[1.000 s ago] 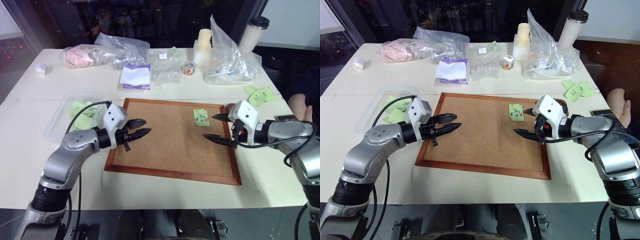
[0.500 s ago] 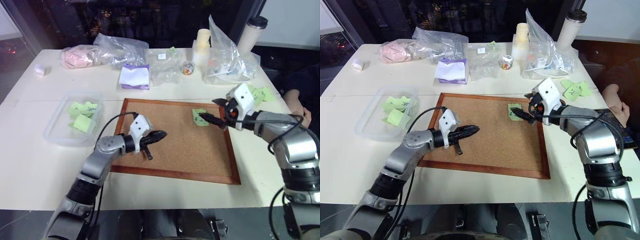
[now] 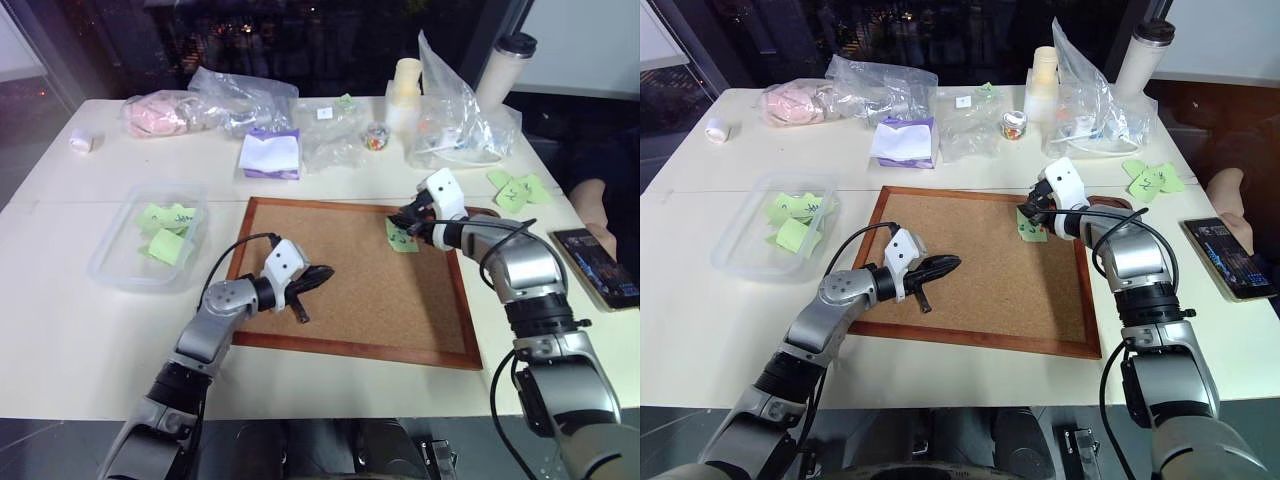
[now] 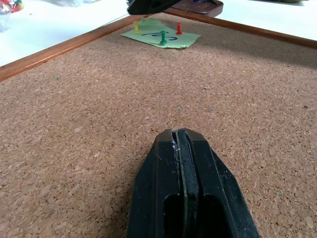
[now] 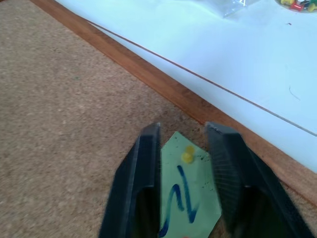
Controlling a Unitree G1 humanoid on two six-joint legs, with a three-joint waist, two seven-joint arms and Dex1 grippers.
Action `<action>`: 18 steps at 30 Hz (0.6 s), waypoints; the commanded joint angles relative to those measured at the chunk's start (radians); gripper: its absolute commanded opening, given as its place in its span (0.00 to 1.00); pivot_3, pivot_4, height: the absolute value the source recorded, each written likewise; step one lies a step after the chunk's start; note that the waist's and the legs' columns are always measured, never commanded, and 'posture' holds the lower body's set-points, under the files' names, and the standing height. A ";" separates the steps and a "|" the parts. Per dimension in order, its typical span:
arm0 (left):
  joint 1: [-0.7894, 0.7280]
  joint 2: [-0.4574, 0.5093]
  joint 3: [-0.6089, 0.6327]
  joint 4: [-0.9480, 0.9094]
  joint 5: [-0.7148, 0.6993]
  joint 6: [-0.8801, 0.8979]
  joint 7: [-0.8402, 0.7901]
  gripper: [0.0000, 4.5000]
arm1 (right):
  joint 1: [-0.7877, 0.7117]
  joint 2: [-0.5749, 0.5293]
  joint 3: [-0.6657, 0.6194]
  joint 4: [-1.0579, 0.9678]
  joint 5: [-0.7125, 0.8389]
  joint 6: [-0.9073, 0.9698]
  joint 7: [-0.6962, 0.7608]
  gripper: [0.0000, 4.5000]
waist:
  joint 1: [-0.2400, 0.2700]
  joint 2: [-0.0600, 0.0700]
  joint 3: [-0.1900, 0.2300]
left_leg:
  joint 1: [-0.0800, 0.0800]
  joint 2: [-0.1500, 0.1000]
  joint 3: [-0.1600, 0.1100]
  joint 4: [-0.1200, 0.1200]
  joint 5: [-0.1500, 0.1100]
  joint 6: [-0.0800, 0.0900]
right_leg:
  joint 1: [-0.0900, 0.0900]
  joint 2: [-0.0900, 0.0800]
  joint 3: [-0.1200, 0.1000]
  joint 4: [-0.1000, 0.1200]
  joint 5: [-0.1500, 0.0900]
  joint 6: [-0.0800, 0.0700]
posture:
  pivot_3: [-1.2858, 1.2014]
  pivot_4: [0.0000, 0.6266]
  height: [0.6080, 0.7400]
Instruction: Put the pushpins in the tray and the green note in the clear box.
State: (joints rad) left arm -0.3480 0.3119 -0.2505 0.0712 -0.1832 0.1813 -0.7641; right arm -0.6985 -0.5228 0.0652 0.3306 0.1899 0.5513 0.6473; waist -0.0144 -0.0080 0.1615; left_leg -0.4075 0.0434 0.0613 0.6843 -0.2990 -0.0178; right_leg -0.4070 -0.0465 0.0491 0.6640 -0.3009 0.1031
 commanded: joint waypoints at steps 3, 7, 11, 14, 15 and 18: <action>0.027 0.003 0.001 -0.012 0.010 0.007 0.003 0.00 | -0.028 0.014 -0.003 0.053 -0.023 -0.054 0.023 0.37 | -0.001 0.000 0.000 | 0.000 0.000 0.000 0.000 0.000 0.000 | 0.000 0.000 0.000 0.000 0.000 0.000 | 0.52 0.24 1.00; 0.033 0.005 0.001 -0.022 0.011 0.012 0.005 0.00 | -0.037 0.020 -0.003 0.101 -0.039 -0.078 0.034 0.37 | -0.002 0.000 0.000 | 0.000 0.000 0.000 0.000 0.000 0.000 | 0.000 0.000 0.000 0.000 0.000 0.000 | 0.52 0.24 1.00; 0.041 0.006 0.002 -0.031 0.013 0.013 0.005 0.00 | -0.036 0.026 -0.003 0.131 -0.047 -0.094 0.045 0.37 | -0.003 0.000 0.000 | 0.000 0.000 0.000 0.000 0.000 0.000 | 0.000 0.000 0.000 0.000 0.000 0.000 | 0.52 0.24 1.00; 0.045 0.007 0.002 -0.027 0.017 0.013 0.007 0.00 | -0.040 0.032 -0.003 0.151 -0.054 -0.108 0.052 0.25 | -0.004 0.000 0.000 | 0.000 0.000 0.000 0.000 0.000 0.000 | 0.000 0.000 0.000 0.000 0.000 0.000 | 0.52 0.24 1.00; 0.046 0.007 0.001 -0.025 0.018 0.012 0.007 0.00 | -0.041 0.033 -0.003 0.152 -0.055 -0.111 0.054 0.17 | -0.004 0.000 0.000 | 0.000 0.000 0.000 0.000 0.000 0.000 | 0.000 0.000 0.000 0.000 0.000 0.000 | 0.52 0.24 1.00; 0.051 0.007 -0.001 -0.018 0.022 0.017 0.008 0.00 | -0.044 0.036 -0.004 0.150 -0.058 -0.112 0.058 0.01 | -0.004 0.001 0.000 | 0.000 0.000 0.000 0.000 0.000 0.000 | 0.000 0.000 0.000 0.000 0.000 0.000 | 0.52 0.24 1.00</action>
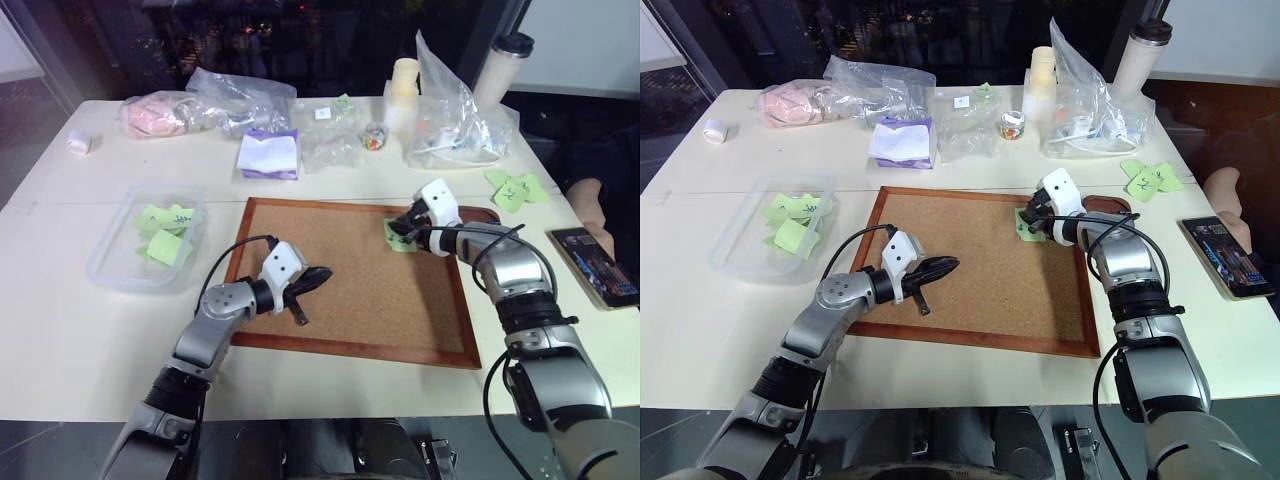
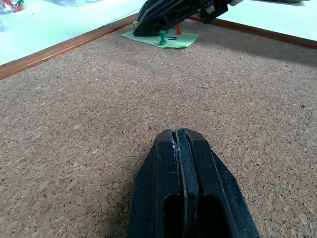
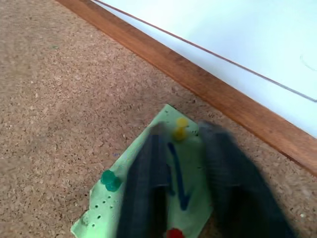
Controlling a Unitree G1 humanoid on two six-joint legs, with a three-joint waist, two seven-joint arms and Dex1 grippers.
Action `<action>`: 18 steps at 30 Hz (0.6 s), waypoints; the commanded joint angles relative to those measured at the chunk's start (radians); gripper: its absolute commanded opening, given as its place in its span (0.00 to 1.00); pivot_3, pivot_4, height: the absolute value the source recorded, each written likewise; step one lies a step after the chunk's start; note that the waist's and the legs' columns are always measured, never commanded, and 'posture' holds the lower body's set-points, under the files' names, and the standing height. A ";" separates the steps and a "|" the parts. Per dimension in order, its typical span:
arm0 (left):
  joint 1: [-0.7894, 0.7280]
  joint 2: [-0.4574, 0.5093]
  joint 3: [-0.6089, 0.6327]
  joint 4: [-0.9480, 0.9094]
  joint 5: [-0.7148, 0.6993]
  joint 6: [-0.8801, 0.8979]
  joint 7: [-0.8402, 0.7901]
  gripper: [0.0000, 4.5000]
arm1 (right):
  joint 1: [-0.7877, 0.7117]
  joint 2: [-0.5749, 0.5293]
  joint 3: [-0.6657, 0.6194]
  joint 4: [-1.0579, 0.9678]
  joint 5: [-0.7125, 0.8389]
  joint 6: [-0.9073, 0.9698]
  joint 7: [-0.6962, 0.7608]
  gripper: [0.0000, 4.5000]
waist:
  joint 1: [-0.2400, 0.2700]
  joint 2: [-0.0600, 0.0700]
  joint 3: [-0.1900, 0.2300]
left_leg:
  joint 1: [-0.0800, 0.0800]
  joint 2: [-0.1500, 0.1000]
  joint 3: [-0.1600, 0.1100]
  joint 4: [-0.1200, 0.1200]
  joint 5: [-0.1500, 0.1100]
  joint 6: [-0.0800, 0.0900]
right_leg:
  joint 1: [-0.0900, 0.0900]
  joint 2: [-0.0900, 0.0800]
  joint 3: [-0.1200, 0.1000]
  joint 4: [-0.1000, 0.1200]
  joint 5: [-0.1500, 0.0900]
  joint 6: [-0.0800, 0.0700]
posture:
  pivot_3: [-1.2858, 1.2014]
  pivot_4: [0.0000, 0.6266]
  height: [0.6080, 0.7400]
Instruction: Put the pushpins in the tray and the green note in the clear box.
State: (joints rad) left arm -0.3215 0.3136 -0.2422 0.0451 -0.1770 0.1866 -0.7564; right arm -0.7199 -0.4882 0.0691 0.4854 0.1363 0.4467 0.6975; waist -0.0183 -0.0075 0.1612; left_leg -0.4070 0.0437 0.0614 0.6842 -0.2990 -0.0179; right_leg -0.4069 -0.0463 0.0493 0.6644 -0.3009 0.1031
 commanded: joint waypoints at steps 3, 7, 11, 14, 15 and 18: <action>0.032 0.002 -0.013 0.018 0.020 0.023 0.003 0.00 | -0.020 0.000 -0.010 -0.026 -0.003 0.002 0.014 0.01 | 0.000 0.000 0.000 | 0.000 0.000 0.000 0.000 0.000 0.000 | 0.000 0.000 0.000 0.000 0.000 0.000 | 0.52 0.24 1.00; 0.034 0.005 -0.007 0.047 0.018 0.056 0.007 0.00 | -0.012 -0.012 -0.023 -0.101 0.014 0.041 0.018 0.01 | 0.000 0.001 -0.001 | 0.000 0.000 0.000 0.000 0.000 0.000 | 0.000 0.000 0.000 0.000 0.000 0.000 | 0.52 0.24 1.00; 0.034 0.001 -0.009 0.078 0.025 0.071 0.013 0.00 | 0.001 -0.024 -0.046 -0.204 0.038 0.109 0.017 0.01 | 0.000 0.002 -0.001 | 0.000 0.000 0.000 0.000 0.000 0.000 | 0.000 0.000 0.000 0.000 0.000 0.000 | 0.52 0.24 1.00; 0.035 -0.002 -0.012 0.097 0.031 0.063 0.014 0.00 | 0.010 -0.032 -0.061 -0.272 0.048 0.156 0.013 0.01 | -0.001 0.005 -0.003 | 0.001 0.000 0.000 0.000 0.000 0.000 | 0.000 0.000 0.000 0.000 0.000 0.000 | 0.52 0.24 1.00; 0.034 -0.003 -0.012 0.099 0.033 0.062 0.014 0.00 | 0.012 -0.033 -0.065 -0.284 0.052 0.167 0.009 0.01 | 0.000 0.006 -0.003 | 0.002 0.000 0.000 0.000 0.000 0.000 | 0.001 0.000 0.000 0.000 0.000 0.000 | 0.52 0.24 1.00; 0.030 -0.007 -0.011 0.113 0.033 0.063 0.017 0.00 | 0.018 -0.044 -0.078 -0.333 0.060 0.192 0.001 0.01 | 0.001 0.006 -0.004 | 0.007 0.000 0.000 0.000 0.000 0.000 | 0.007 0.000 0.000 0.000 0.000 0.000 | 0.52 0.24 1.00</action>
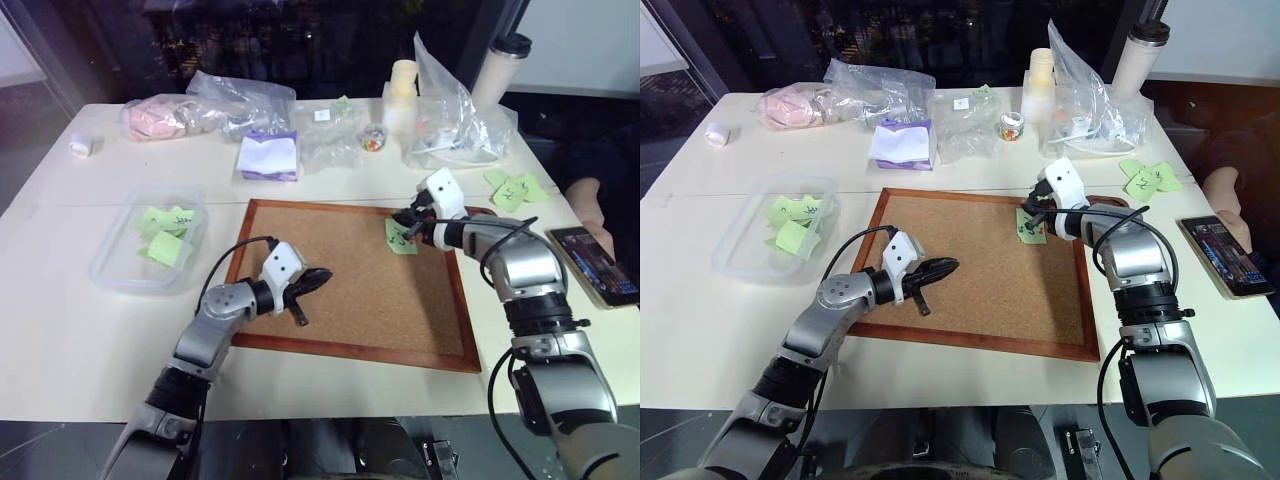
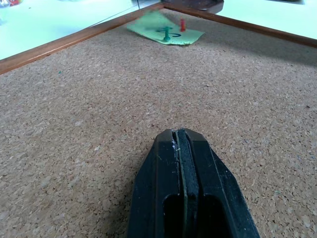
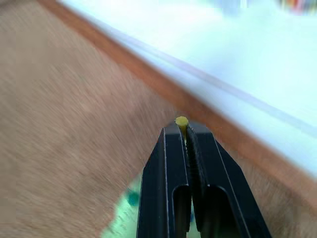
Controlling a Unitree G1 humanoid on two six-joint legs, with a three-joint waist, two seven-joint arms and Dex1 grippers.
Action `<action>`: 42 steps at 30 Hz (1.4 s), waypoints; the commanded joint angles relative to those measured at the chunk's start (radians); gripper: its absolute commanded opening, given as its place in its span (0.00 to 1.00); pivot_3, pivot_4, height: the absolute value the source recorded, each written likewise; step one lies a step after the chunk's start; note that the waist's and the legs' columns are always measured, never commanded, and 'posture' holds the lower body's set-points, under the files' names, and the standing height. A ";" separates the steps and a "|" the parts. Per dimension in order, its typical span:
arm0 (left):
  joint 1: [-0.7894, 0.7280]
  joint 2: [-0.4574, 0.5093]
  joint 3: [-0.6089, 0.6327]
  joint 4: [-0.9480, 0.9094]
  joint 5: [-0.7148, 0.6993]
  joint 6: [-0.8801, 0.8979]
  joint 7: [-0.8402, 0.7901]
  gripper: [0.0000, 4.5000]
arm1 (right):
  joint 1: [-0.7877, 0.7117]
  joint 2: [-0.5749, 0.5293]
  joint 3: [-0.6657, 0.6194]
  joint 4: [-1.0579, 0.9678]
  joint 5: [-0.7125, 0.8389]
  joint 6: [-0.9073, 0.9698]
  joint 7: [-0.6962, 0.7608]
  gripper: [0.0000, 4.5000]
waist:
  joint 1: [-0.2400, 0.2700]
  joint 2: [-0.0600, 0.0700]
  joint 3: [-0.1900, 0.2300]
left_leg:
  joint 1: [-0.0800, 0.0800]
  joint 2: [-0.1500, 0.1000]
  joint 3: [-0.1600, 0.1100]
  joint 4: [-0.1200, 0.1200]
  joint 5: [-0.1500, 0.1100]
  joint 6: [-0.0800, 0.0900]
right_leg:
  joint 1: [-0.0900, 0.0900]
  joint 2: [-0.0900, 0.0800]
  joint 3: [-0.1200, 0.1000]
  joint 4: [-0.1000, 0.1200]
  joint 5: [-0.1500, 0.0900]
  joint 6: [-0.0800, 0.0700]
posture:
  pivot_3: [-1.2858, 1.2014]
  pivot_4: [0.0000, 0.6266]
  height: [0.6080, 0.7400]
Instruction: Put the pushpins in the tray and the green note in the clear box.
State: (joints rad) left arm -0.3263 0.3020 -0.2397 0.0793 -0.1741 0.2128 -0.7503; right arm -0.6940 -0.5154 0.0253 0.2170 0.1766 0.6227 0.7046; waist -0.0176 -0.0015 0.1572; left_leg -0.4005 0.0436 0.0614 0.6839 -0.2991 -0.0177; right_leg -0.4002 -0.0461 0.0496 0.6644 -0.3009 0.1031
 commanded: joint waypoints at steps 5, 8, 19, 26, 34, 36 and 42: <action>0.032 0.003 -0.011 0.083 0.028 0.032 0.010 0.00 | -0.014 -0.051 -0.116 -0.049 0.035 0.032 -0.053 0.01 | 0.000 0.000 0.000 | 0.009 0.000 0.000 -0.002 0.000 0.000 | 0.009 0.000 0.000 -0.002 0.000 0.000 | 0.52 0.24 1.00; 0.031 0.004 -0.009 0.081 0.027 0.031 0.009 0.00 | -0.007 -0.087 -0.161 -0.013 0.041 0.025 -0.066 0.01 | 0.001 0.000 0.000 | 0.009 0.000 0.000 -0.002 0.000 0.000 | 0.009 0.000 0.000 -0.002 0.000 0.000 | 0.52 0.24 1.00; 0.035 0.005 -0.008 0.055 0.024 0.035 0.005 0.00 | 0.000 -0.161 -0.211 0.278 0.010 -0.107 -0.085 0.01 | -0.002 0.000 0.000 | 0.009 0.000 0.002 -0.003 0.000 0.000 | 0.009 0.000 0.001 -0.002 0.000 0.000 | 0.52 0.24 1.00; 0.042 0.005 -0.011 0.044 0.024 0.038 0.005 0.00 | -0.019 -0.152 -0.216 0.483 -0.008 -0.212 -0.100 0.01 | -0.004 0.000 0.000 | 0.009 0.000 0.003 -0.003 0.000 0.000 | 0.008 0.000 0.002 -0.002 0.000 0.000 | 0.52 0.24 1.00; 0.043 0.009 -0.009 0.046 0.025 0.035 0.003 0.00 | -0.010 -0.164 -0.223 0.440 0.013 -0.199 -0.076 0.64 | -0.003 0.000 0.000 | 0.010 0.000 0.003 -0.004 0.000 0.001 | 0.008 0.000 0.003 -0.003 0.000 0.000 | 0.52 0.24 1.00; 0.043 0.009 -0.011 0.048 0.026 0.033 0.002 0.00 | -0.001 -0.165 -0.221 0.410 0.017 -0.188 -0.068 0.87 | -0.003 0.000 0.000 | 0.010 0.000 0.003 -0.004 0.000 0.001 | 0.008 0.000 0.003 -0.003 0.000 0.000 | 0.52 0.24 1.00; 0.039 0.005 -0.017 0.052 0.029 0.031 -0.001 0.00 | 0.034 -0.161 -0.219 0.215 0.057 -0.100 -0.037 0.87 | -0.003 0.000 0.000 | 0.010 0.001 0.003 -0.004 0.000 0.001 | 0.008 0.000 0.003 -0.003 0.000 0.000 | 0.52 0.24 1.00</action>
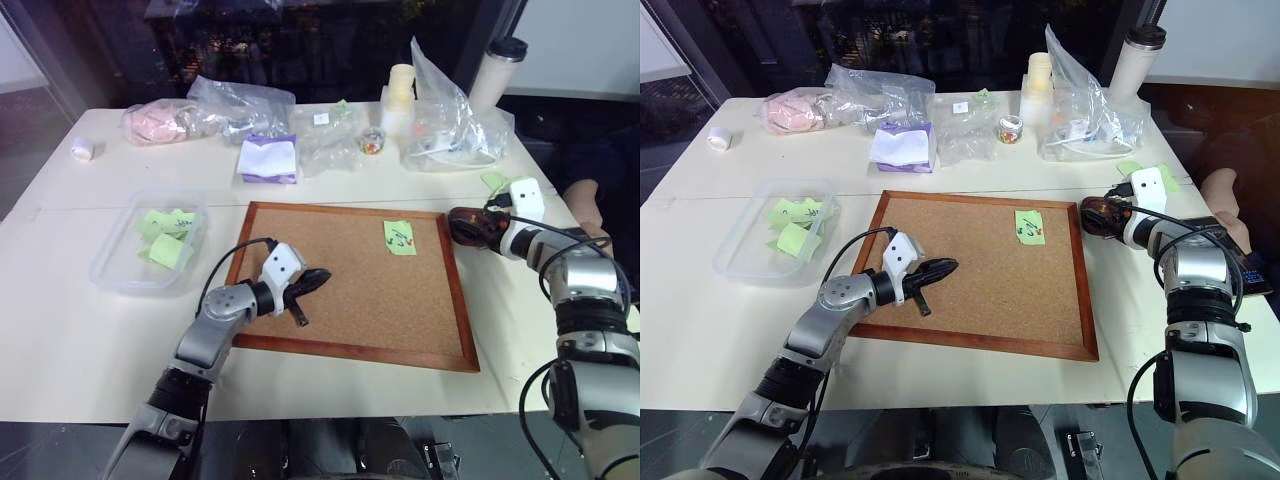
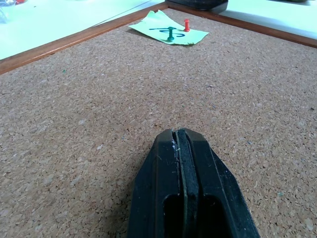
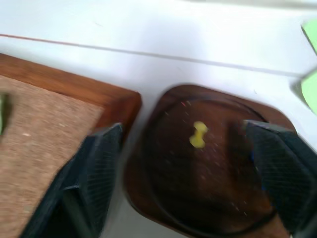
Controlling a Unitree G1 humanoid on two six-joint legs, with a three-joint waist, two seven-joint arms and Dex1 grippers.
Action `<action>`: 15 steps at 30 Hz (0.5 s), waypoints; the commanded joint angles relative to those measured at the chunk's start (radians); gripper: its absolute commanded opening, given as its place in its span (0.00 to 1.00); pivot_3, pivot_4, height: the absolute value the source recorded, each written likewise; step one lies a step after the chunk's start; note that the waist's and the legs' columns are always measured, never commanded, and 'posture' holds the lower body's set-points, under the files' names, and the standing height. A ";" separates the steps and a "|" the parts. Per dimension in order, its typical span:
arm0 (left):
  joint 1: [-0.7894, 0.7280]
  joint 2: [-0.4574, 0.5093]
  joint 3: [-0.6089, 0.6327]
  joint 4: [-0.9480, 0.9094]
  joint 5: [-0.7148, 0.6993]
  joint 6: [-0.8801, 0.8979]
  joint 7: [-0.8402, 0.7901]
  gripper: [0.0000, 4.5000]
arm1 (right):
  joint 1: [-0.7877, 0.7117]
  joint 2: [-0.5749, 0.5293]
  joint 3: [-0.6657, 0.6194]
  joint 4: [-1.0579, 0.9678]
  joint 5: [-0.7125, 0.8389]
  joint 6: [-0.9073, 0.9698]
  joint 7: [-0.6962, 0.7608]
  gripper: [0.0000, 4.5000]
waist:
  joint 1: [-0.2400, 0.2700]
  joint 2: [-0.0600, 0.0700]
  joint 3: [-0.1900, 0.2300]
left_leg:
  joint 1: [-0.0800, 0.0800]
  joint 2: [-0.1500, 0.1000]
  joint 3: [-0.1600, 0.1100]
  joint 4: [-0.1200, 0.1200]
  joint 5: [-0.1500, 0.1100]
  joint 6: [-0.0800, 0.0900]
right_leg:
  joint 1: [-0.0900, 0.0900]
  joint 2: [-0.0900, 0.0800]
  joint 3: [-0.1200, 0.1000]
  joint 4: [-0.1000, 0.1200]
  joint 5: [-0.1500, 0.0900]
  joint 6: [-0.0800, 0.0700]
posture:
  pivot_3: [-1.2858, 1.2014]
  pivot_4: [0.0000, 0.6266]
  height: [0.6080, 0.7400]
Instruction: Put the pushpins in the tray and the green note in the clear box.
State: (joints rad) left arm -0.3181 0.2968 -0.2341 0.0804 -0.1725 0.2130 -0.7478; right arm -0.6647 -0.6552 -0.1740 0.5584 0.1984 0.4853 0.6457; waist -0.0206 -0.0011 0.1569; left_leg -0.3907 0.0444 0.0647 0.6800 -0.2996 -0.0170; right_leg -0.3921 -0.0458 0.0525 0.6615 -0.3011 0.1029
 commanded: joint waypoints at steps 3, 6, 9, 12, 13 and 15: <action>0.027 0.009 -0.022 0.056 0.028 0.029 -0.005 0.00 | 0.046 -0.007 0.004 -0.271 0.067 0.109 0.051 0.87 | 0.002 0.000 0.000 | 0.000 0.000 0.000 0.000 0.000 0.000 | 0.000 0.000 0.000 0.000 0.000 0.000 | 0.52 0.24 1.00; 0.024 0.008 -0.020 0.060 0.029 0.027 -0.006 0.00 | 0.095 0.015 0.035 -0.404 0.087 0.157 0.065 0.87 | 0.002 0.000 0.000 | 0.000 0.000 -0.001 -0.001 0.000 0.000 | 0.000 0.000 0.000 -0.001 0.000 0.000 | 0.52 0.24 1.00; 0.026 0.010 -0.017 0.058 0.030 0.027 -0.006 0.00 | 0.127 0.041 0.049 -0.475 0.107 0.195 0.057 0.77 | 0.003 0.000 0.000 | 0.000 0.001 -0.001 0.000 0.000 0.000 | 0.000 0.000 0.000 -0.001 0.000 0.000 | 0.52 0.24 1.00; 0.031 0.012 -0.015 0.053 0.030 0.028 -0.006 0.00 | 0.155 0.060 0.075 -0.498 0.094 0.195 0.047 0.49 | 0.003 0.000 0.000 | 0.000 0.001 -0.001 -0.001 0.000 0.000 | 0.000 0.000 0.000 -0.001 0.000 0.000 | 0.52 0.24 1.00; 0.034 0.012 -0.015 0.049 0.030 0.029 -0.005 0.00 | 0.164 0.063 0.092 -0.507 0.086 0.191 0.047 0.40 | 0.002 0.000 0.000 | 0.000 0.001 -0.001 0.000 0.000 0.000 | 0.000 0.000 0.000 -0.001 0.000 0.000 | 0.52 0.24 1.00; 0.037 0.013 -0.014 0.046 0.030 0.030 -0.004 0.00 | 0.172 0.068 0.109 -0.511 0.081 0.189 0.043 0.40 | 0.002 0.000 0.000 | 0.000 0.001 -0.001 -0.001 0.000 0.001 | 0.000 0.000 0.000 -0.001 0.000 0.000 | 0.52 0.24 1.00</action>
State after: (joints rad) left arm -0.3198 0.2955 -0.2333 0.0833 -0.1680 0.2118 -0.7555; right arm -0.4863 -0.5917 -0.0673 0.0827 0.2805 0.6851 0.6939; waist -0.0189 -0.0012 0.1569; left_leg -0.3910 0.0449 0.0642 0.6795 -0.2999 -0.0164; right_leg -0.3921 -0.0458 0.0521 0.6605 -0.3011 0.1027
